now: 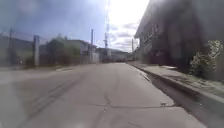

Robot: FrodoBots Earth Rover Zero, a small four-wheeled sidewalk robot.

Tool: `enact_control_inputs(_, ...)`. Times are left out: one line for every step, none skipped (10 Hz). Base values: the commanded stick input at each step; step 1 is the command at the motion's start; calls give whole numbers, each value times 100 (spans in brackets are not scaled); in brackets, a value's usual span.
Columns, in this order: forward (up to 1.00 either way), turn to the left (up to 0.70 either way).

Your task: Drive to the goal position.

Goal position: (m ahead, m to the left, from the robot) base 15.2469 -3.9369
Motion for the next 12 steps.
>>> enact_control_inputs(100,0)
enact_control_inputs(100,-14)
enact_control_inputs(100,-29)
enact_control_inputs(100,-39)
enact_control_inputs(100,-40)
enact_control_inputs(100,-40)
enact_control_inputs(100,-40)
enact_control_inputs(100,-40)
enact_control_inputs(100,-40)
enact_control_inputs(100,-40)
enact_control_inputs(100,0)
enact_control_inputs(100,0)
